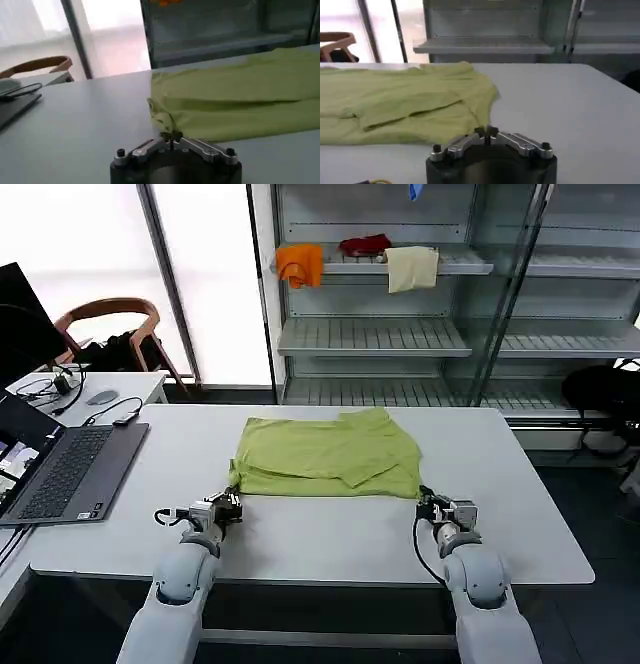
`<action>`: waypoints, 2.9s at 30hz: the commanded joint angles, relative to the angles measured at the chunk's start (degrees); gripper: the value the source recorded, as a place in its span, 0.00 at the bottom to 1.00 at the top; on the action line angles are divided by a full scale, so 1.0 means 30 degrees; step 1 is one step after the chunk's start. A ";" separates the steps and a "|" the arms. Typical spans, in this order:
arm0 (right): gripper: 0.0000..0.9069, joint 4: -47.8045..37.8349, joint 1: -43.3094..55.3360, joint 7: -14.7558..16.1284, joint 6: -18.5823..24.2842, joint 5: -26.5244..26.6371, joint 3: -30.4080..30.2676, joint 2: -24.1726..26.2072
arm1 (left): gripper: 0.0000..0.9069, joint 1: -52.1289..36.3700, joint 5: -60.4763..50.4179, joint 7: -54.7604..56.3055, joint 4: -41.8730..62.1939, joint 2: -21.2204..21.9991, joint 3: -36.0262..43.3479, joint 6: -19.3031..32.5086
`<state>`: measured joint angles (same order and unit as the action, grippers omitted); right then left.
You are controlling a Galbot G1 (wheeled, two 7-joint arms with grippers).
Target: Fold and organize the clothes.
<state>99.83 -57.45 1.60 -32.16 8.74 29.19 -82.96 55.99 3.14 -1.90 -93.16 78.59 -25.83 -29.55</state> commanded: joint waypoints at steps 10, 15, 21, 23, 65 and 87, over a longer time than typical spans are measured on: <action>0.00 -0.0988 -0.0228 -0.0189 0.0165 -0.1438 -0.0174 -0.0302 | 0.00 0.0245 0.0072 -0.0136 -0.0202 0.0001 -0.0082 0.0181; 0.00 -0.1023 -0.0445 -0.0063 0.0191 -0.1423 -0.0141 -0.0172 | 0.00 0.0237 0.0077 -0.0166 -0.0068 -0.0009 -0.0125 0.0282; 0.00 -0.0260 -0.0676 0.0001 -0.0016 -0.0699 -0.0169 -0.0094 | 0.00 0.0447 0.0166 -0.0230 -0.0365 -0.0029 -0.0110 0.0298; 0.00 0.0347 -0.0979 -0.0049 -0.0313 -0.0455 -0.0178 -0.0051 | 0.00 0.0851 0.0230 -0.0274 -0.0822 -0.0135 -0.0124 0.0178; 1.00 1.0588 -0.7947 -0.1067 -0.0372 -0.0794 -0.0977 0.0100 | 1.00 0.9990 0.3303 0.0842 -1.1408 -0.0689 -0.5530 0.0067; 1.00 -0.6452 0.6795 -0.1253 -0.0475 -0.0167 -0.3191 -0.1454 | 1.00 -0.4318 0.5177 -0.0877 0.2630 -0.3219 0.0326 -0.1219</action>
<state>93.17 -46.54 -2.11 -33.52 8.24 21.09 -85.98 55.67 18.77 -3.24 -100.43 70.34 -29.88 -32.55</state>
